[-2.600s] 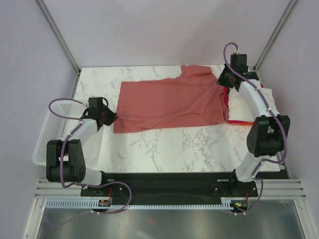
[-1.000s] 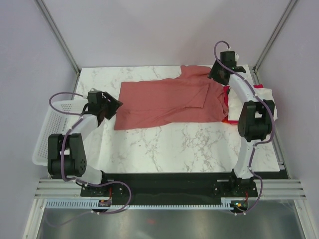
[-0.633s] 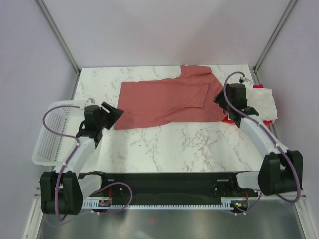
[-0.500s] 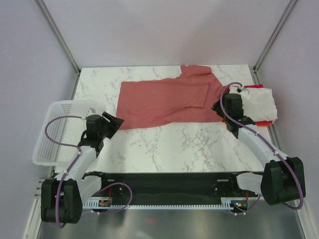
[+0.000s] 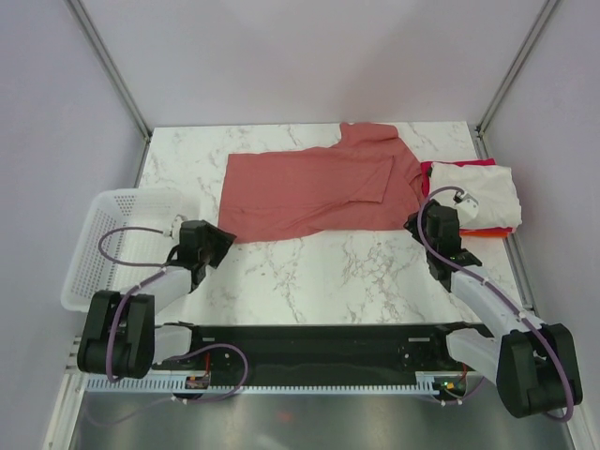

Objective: Fold and stack the t-shirts
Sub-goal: Flatten the tshirt out

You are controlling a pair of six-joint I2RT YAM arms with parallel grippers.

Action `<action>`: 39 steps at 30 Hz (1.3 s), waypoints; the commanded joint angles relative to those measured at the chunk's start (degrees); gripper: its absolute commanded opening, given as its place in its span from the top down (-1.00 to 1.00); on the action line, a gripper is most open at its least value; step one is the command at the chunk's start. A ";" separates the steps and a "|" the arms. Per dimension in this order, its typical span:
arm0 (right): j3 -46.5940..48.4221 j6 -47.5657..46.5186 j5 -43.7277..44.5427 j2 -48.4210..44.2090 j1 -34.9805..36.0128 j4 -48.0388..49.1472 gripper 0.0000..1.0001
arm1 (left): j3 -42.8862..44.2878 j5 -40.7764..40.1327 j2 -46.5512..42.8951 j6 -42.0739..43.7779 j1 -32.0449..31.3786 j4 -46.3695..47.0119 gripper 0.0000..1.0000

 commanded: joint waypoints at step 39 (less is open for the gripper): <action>0.66 8.30 1.15 15.31 1.30 8.83 -0.18 | 14.99 -14.70 4.46 0.23 1.65 -13.87 0.96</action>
